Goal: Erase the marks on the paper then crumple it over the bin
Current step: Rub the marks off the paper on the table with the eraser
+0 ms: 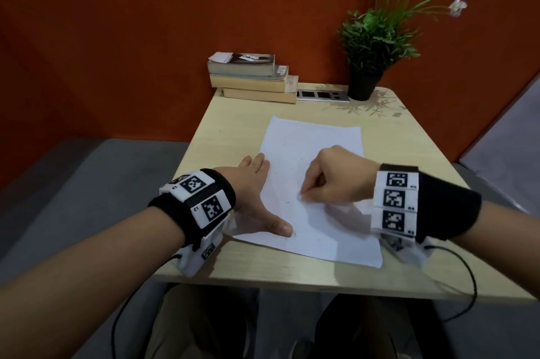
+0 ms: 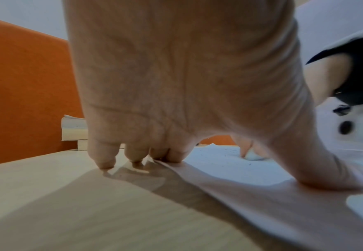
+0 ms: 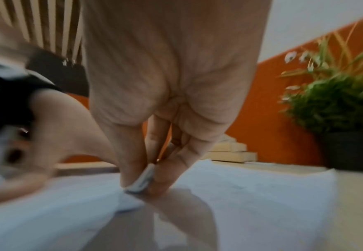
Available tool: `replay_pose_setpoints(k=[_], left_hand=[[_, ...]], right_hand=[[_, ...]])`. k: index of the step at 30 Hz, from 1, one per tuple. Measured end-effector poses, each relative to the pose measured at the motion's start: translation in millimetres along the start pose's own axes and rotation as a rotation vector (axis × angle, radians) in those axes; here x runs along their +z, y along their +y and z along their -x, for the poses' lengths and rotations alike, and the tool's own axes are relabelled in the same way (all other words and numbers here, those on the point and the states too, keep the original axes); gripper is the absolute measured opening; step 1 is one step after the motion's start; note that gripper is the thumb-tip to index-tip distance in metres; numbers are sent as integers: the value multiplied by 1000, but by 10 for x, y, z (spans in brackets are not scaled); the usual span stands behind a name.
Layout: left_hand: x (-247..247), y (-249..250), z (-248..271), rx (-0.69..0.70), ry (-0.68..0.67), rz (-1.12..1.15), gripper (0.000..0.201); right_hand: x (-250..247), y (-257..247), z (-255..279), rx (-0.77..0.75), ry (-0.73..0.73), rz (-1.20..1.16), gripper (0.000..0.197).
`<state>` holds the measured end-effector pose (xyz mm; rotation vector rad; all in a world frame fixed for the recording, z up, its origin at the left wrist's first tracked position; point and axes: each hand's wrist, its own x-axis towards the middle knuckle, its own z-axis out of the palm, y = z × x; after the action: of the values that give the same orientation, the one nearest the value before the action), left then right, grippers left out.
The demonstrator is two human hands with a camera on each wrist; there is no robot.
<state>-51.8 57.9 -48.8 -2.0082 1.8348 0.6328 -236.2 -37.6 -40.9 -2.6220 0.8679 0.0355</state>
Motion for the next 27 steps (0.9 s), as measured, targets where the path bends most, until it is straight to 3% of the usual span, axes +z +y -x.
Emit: replay_pose_setpoints(k=[6, 9, 13, 20, 23, 27], left_hand=[[8, -21, -4, 15, -2, -4, 150], [-4, -27, -2, 12, 2, 3, 150], [6, -22, -13, 7, 1, -3, 150], [28, -42, -46, 10, -9, 1, 154], [14, -54, -63, 13, -11, 10, 155], [40, -92, -119, 39, 3, 34, 160]], right_hand=[[-275, 392, -282, 188, 134, 101, 4], [-167, 121, -342, 86, 171, 30, 8], [48, -210, -405, -20, 67, -25, 6], [-243, 240, -689, 203, 186, 33, 9], [-136, -18, -645, 135, 180, -14, 9], [81, -364, -465, -42, 51, 2, 11]])
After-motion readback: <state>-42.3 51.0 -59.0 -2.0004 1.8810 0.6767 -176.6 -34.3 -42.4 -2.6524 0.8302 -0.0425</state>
